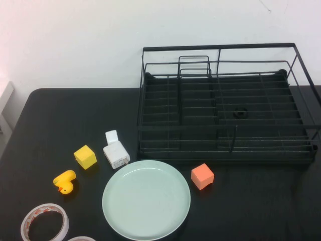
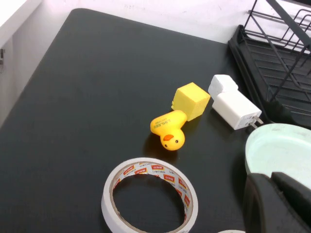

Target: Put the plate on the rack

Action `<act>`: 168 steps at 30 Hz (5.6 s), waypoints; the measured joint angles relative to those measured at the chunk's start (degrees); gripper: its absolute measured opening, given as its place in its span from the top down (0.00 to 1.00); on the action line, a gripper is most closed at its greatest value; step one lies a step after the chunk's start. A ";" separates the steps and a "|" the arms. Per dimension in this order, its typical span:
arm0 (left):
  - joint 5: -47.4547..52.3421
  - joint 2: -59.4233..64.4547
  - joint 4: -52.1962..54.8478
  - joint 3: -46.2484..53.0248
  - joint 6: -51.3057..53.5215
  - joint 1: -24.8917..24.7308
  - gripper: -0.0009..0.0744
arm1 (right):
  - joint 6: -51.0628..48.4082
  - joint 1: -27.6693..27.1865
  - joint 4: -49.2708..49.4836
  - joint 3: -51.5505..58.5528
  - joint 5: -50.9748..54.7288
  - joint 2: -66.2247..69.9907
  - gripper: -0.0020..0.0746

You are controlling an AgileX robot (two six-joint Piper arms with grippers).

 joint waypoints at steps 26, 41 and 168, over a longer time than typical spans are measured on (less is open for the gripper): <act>-1.41 0.00 -3.70 0.00 -2.77 0.00 0.99 | 0.00 0.00 3.29 0.00 -0.22 0.00 0.98; -10.00 0.00 -49.33 0.11 -23.28 0.00 0.99 | 0.00 0.00 49.62 0.45 0.14 0.00 0.98; 12.39 69.54 -69.44 -56.76 81.72 -10.58 0.99 | -20.39 0.00 60.00 -17.89 10.63 13.27 0.46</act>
